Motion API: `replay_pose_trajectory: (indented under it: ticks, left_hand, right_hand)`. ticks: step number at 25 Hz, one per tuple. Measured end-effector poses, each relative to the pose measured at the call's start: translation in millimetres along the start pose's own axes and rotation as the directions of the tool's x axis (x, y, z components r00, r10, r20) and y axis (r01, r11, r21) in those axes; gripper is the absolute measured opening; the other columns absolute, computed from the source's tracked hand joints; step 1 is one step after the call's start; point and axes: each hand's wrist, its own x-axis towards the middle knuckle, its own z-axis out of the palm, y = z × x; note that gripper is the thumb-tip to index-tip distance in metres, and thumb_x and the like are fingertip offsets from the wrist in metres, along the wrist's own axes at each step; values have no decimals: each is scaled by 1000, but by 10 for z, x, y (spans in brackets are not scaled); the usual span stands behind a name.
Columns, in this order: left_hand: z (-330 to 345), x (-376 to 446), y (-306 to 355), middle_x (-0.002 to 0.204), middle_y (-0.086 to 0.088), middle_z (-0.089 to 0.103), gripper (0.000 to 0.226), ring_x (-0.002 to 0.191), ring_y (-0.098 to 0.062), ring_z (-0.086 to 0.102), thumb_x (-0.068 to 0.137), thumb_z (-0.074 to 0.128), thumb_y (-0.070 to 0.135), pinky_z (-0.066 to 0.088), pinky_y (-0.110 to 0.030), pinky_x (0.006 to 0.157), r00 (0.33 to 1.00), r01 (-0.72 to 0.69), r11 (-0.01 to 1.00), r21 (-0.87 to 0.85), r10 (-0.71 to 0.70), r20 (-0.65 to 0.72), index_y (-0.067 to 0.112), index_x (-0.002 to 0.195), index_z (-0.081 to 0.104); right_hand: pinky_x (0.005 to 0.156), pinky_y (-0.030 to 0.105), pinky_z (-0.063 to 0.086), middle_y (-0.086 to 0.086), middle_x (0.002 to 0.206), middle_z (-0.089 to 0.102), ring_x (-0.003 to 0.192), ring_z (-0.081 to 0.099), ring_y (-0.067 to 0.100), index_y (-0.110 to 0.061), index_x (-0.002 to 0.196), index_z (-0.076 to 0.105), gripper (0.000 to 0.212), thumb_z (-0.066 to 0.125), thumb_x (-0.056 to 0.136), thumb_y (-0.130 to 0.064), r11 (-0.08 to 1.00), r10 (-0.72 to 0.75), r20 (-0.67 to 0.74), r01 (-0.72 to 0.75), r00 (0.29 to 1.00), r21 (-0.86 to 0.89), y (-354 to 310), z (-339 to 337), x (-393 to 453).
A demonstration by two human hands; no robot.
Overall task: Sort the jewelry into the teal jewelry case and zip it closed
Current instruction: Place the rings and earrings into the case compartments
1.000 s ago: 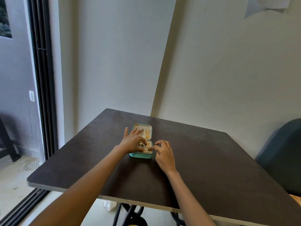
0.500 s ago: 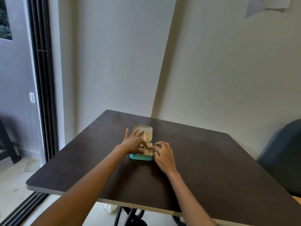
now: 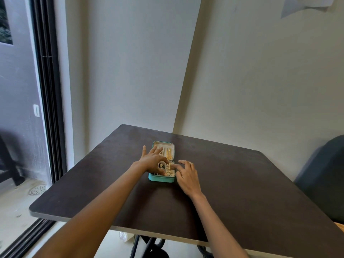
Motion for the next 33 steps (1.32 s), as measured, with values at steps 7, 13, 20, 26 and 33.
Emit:
replay_pose_trajectory:
  ticks: [7, 13, 20, 26, 33]
  left_hand:
    - [-62, 70, 16, 159, -8, -5, 57, 144, -29, -18, 84, 62, 46, -17, -65, 106, 996, 5, 1000, 10, -6, 89, 40, 137, 41]
    - [-75, 97, 15, 159, -8, -6, 59, 144, -29, -18, 84, 63, 45, -18, -63, 106, 992, 14, 1000, -3, -14, 122, 38, 138, 40]
    - [-44, 133, -10, 159, -7, -6, 60, 144, -28, -19, 84, 62, 45, -19, -63, 105, 990, 23, 999, -32, -18, 138, 39, 139, 39]
    - [2, 128, -73, 158, -4, 9, 57, 146, -28, 6, 85, 63, 40, -5, -60, 113, 996, 10, 973, -232, 11, 91, 32, 137, 41]
    - [281, 211, -368, 128, -14, 48, 41, 117, -29, 49, 89, 58, 14, 43, -41, 100, 705, -29, 570, -821, -571, -421, 5, 128, 47]
  right_hand:
    - [113, 41, 23, 1, 144, 36, 139, 20, 17, -30, 129, 54, 41, 30, 96, -29, 999, -12, 84, 8, 996, 42, 11, 17, 41]
    - [113, 44, 24, 0, 145, 34, 139, 20, 17, -26, 134, 49, 39, 34, 98, -22, 990, 55, 83, -65, 995, 126, 56, 30, 107]
    - [114, 47, 16, 2, 151, 27, 144, 10, 20, -32, 135, 47, 40, 31, 100, -24, 991, 63, 176, -83, 982, 107, 47, 45, 189]
    - [111, 43, 30, -1, 141, 37, 134, 32, 17, -26, 135, 45, 37, 38, 99, -28, 925, 142, 82, -161, 987, 345, 99, 62, 196]
    - [112, 44, 27, -3, 141, 49, 133, 38, 16, -22, 144, 36, 50, 41, 97, -39, 899, 220, 204, -280, 954, 337, 101, 96, 339]
